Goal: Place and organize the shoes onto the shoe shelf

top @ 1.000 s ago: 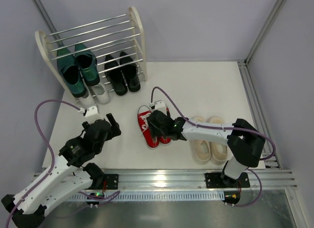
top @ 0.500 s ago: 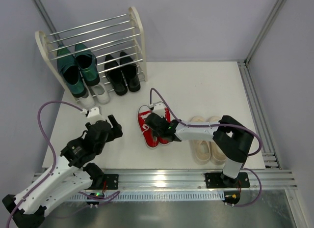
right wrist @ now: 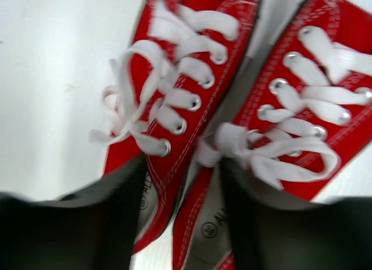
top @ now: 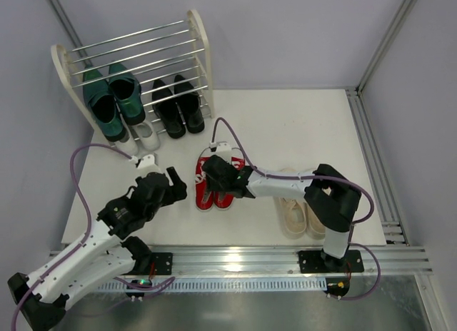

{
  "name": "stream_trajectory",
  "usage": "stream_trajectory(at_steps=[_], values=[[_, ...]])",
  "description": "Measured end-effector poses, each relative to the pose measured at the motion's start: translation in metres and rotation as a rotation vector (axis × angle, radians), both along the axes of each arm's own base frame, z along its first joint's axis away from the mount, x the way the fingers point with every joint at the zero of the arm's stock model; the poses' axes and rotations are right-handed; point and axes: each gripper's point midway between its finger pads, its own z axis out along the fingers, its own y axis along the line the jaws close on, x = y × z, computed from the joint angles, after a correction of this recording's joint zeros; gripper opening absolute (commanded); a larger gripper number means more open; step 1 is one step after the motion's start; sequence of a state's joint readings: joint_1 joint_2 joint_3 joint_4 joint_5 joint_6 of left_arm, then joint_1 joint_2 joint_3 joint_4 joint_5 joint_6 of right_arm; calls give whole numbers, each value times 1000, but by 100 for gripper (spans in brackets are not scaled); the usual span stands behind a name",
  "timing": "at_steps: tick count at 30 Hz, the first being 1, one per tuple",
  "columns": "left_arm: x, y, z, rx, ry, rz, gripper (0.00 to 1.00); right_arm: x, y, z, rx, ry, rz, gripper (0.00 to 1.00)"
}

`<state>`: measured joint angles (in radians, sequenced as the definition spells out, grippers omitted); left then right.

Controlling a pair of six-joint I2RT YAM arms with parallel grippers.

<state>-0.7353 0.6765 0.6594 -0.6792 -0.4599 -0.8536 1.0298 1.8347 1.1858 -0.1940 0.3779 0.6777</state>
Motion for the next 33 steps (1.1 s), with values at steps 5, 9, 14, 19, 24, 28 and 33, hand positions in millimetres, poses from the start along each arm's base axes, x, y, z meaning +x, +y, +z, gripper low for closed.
stream_trajectory(at_steps=[5, 9, 14, 19, 24, 28, 33], values=[[1, -12, 4, -32, -13, -36, 75, -3, 16, 20, 102, -8, 29, 82], [4, -27, 7, -54, -33, -77, 75, -12, -3, 51, 160, -50, 25, 90], [13, -65, 1, -24, -61, -185, 75, -20, -52, 139, 298, -215, -50, 96], [22, -106, -43, 123, -26, -286, 75, -26, -119, 204, 396, -372, -192, 97], [35, -121, -90, 279, 20, -302, 70, -33, -174, 202, 333, -411, -302, 97], [44, -126, -103, 317, 11, -291, 65, -41, -200, 177, 242, -393, -336, 97], [54, -132, -105, 347, -20, -288, 55, -48, -221, 152, 169, -367, -362, 97]])
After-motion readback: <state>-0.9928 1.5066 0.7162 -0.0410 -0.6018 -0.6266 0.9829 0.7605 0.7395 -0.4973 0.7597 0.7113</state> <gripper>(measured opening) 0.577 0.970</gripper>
